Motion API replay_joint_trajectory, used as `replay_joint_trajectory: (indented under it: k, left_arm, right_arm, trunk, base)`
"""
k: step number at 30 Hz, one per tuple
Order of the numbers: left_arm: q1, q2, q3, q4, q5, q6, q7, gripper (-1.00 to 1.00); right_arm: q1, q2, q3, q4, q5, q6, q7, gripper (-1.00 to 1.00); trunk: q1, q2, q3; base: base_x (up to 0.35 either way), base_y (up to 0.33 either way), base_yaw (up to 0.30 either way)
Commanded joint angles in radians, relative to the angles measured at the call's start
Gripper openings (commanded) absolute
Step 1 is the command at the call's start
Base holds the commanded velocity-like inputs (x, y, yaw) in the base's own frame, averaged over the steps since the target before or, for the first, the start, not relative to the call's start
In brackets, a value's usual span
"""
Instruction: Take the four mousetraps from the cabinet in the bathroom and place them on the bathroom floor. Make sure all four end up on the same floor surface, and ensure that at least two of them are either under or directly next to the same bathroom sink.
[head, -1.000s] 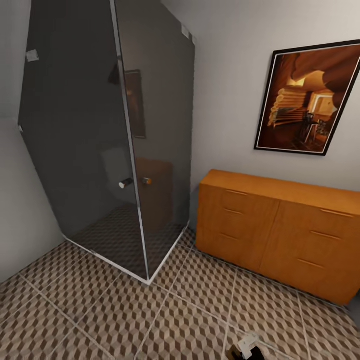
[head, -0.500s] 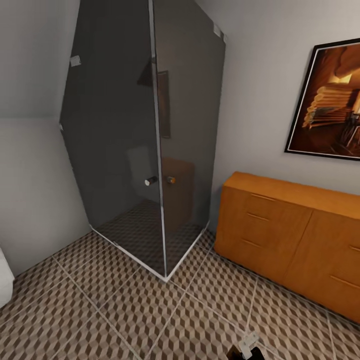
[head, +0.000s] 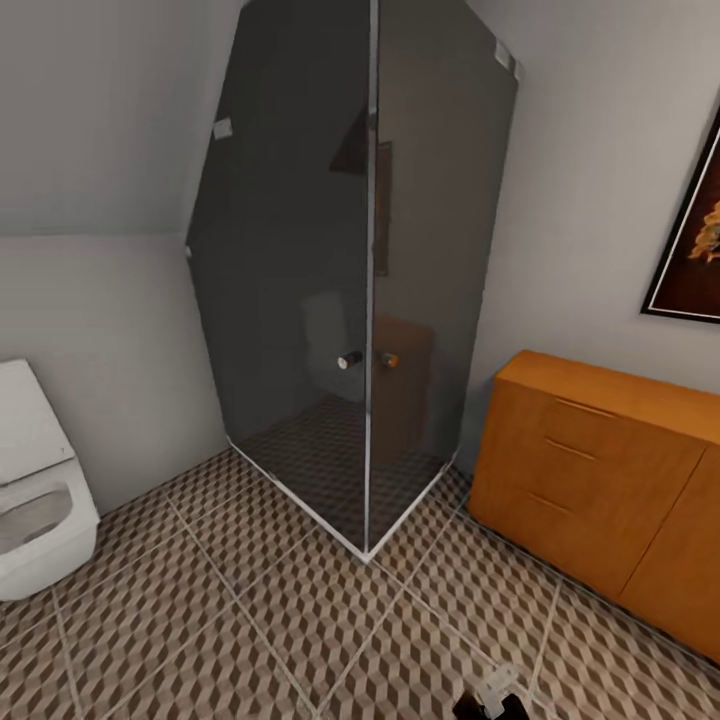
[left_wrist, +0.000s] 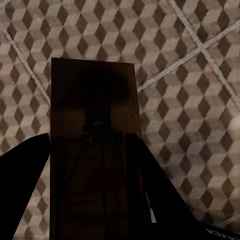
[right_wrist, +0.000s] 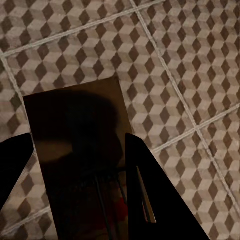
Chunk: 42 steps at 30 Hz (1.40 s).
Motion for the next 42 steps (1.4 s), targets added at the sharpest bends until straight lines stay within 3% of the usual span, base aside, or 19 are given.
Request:
replay_joint_trajectory:
  k: [1,11,18,21,42]
  left_arm:
    - [-0.001,0.001,-0.008,-0.002,0.010,-0.007,0.005,-1.00]
    - [-0.001,-0.001,-0.008,0.086,0.013,-0.006,0.006,-1.00]
    - [0.002,-0.012,-0.009,0.085,0.010,-0.004,0.005,-1.00]
    - [0.008,-0.010,-0.009,0.087,0.010,-0.004,0.005,-1.00]
    - [0.025,-0.001,-0.010,0.090,0.010,-0.003,0.007,-1.00]
  right_arm:
    - [-0.001,0.000,0.008,0.001,-0.002,-0.003,0.000,-1.00]
    - [-0.001,-0.006,0.006,-0.001,-0.017,-0.005,0.000,-1.00]
    - [-0.001,-0.006,0.006,0.000,-0.118,-0.003,0.000,-1.00]
    - [-0.001,-0.006,0.006,0.004,-0.134,-0.001,0.000,-1.00]
    - [-0.001,-0.001,0.008,0.024,-0.137,-0.002,0.000,-1.00]
  trunk:
    - [0.000,-0.001,-0.001]
    - [0.000,-0.001,-0.001]
    - [0.000,-0.001,-0.001]
    - [0.000,-0.001,-0.001]
    - [0.000,-0.001,-0.001]
  base:
    - [0.000,0.000,0.292]
    - [0.000,0.000,0.292]
    - [0.000,0.000,0.292]
    - [0.000,0.000,0.292]
    - [0.000,0.000,0.292]
